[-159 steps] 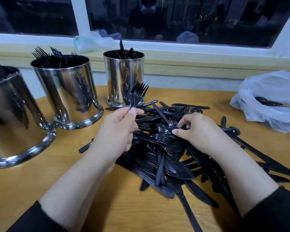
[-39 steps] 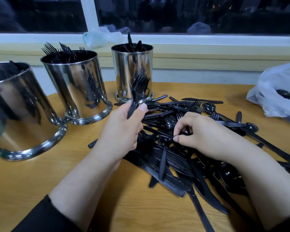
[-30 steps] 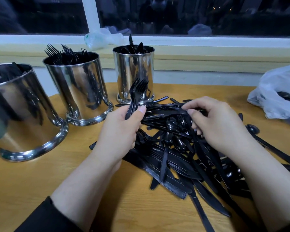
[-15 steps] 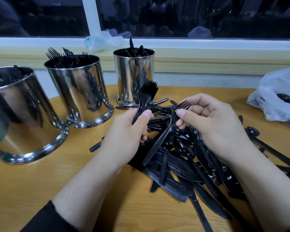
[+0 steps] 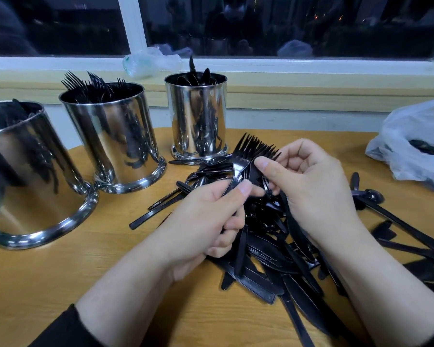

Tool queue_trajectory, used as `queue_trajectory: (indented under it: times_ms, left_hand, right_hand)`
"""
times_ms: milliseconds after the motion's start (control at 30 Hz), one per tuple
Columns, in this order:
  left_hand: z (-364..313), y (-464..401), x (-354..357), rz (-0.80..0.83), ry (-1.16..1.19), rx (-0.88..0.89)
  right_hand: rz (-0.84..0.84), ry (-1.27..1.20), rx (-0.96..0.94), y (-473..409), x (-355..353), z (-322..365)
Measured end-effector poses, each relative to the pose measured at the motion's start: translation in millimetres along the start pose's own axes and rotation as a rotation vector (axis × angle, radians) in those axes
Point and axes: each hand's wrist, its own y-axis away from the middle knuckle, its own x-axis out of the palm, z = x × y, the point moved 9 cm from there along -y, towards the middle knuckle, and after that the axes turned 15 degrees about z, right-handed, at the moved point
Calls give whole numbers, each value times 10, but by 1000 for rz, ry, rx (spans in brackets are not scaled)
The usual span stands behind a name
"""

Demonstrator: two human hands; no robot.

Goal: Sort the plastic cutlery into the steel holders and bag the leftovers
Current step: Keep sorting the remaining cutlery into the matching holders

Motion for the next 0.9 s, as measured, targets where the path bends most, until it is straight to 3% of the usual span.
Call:
queue_trajectory:
  times_ms: [133, 367, 600, 900]
  left_hand:
    - [37, 12, 55, 70, 1, -59]
    - [167, 14, 150, 182, 10, -179]
    - [73, 10, 34, 51, -36, -100]
    - [114, -1, 12, 55, -78, -114]
  right_hand:
    - [60, -98, 20, -18, 63, -53]
    - [195, 34, 53, 1, 192, -70]
    - [203, -35, 70, 13, 195, -75]
    - [250, 266, 104, -4, 226, -119]
